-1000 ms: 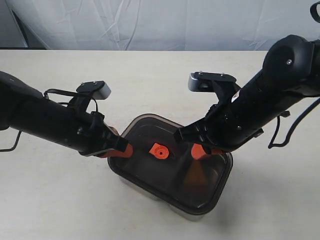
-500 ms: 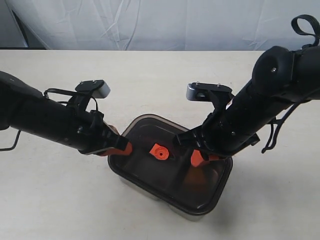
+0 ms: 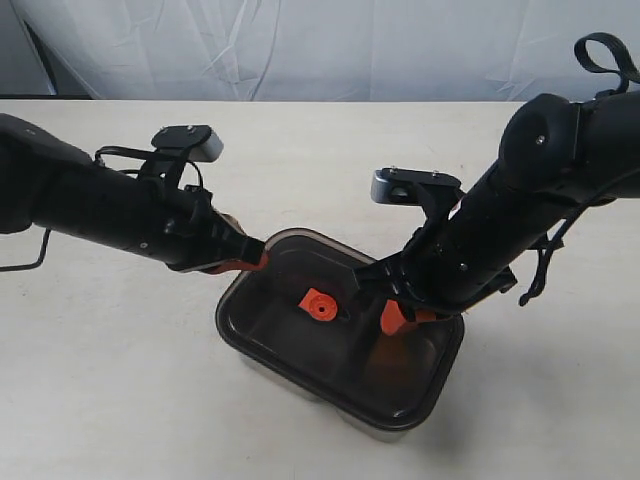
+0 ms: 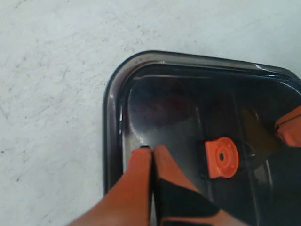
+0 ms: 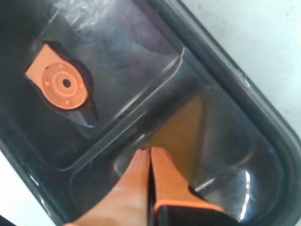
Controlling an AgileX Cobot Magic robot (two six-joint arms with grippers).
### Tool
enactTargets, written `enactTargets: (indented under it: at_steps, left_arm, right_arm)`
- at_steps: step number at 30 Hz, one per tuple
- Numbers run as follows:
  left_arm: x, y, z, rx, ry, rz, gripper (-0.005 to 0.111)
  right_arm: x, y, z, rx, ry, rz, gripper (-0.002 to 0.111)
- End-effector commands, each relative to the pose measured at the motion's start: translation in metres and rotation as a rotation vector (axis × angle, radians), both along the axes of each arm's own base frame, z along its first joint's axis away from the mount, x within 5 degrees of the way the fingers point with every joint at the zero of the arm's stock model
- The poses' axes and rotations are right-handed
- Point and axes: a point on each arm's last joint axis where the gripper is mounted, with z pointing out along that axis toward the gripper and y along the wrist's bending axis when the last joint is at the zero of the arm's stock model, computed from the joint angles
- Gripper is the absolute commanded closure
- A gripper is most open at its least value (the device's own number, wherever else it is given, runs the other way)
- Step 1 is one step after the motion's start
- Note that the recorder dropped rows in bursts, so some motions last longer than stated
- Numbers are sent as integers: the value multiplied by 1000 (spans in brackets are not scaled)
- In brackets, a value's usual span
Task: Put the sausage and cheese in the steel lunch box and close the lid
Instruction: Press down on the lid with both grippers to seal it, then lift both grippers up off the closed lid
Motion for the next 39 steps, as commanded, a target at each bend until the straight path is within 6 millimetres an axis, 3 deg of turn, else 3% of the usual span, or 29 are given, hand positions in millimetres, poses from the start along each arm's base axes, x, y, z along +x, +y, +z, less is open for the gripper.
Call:
enactTargets:
  at_steps: [1, 13, 28, 31, 33, 39]
  left_arm:
    - [6, -12, -4, -41, 26, -61, 107]
    - [11, -21, -53, 54, 133, -55, 107]
    - [14, -11, -63, 179, 181, 36, 107]
    - [17, -12, -54, 170, 140, 18, 107]
    - [20, -14, -38, 146, 91, 19, 107]
    - [27, -14, 8, 101, -73, 45, 107]
  right_arm:
    - [1, 0, -14, -29, 4, 11, 109]
    - [1, 0, -14, -31, 3, 15, 109]
    - [1, -1, -14, -32, -2, 28, 109]
    - [2, 0, -13, -29, -22, 33, 109]
    - [4, -1, -8, -21, -65, 35, 109]
    - [2, -5, 26, 46, -193, 29, 109]
